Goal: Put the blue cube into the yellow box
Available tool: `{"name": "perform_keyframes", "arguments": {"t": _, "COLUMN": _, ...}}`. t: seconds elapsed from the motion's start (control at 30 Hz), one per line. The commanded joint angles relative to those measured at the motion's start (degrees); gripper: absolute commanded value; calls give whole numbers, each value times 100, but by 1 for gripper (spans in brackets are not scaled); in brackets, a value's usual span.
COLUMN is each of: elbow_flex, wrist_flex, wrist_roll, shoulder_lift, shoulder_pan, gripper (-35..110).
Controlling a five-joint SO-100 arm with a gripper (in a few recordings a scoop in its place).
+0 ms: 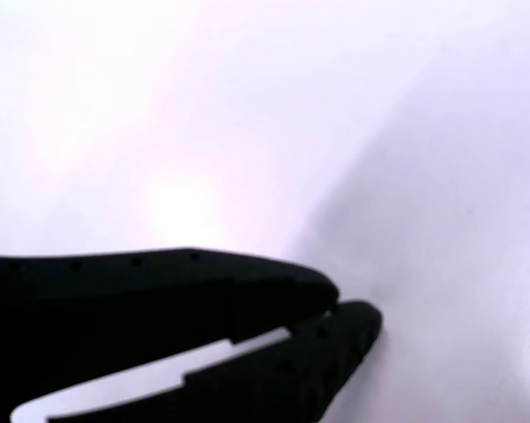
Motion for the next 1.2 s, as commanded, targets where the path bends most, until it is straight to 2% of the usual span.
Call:
{"name": "perform_keyframes", "arguments": {"t": 0.0, "elbow_flex": 158, "wrist_flex": 105, "wrist_roll": -132, "shoulder_lift": 158, "shoulder_pan": 132, "gripper": 0}}
{"name": "perform_keyframes", "arguments": {"t": 0.63, "elbow_flex": 149, "wrist_flex": 0, "wrist_roll": -387, "shoulder_lift": 158, "shoulder_pan": 88, "gripper": 0}}
{"name": "perform_keyframes", "arguments": {"t": 0.8, "elbow_flex": -290, "wrist_flex": -1705, "wrist_roll": -193, "shoulder_lift": -396, "shoulder_pan": 18, "gripper": 13}}
{"name": "perform_keyframes", "arguments": {"t": 1.0, "elbow_flex": -1960, "wrist_flex": -3023, "wrist_roll": 35, "shoulder_lift": -2443, "shoulder_pan": -510, "gripper": 28}}
{"name": "perform_keyframes", "arguments": {"t": 1.17, "elbow_flex": -2452, "wrist_flex": -4632, "wrist_roll": -255, "shoulder_lift": -3621, "shoulder_pan": -800, "gripper": 38}}
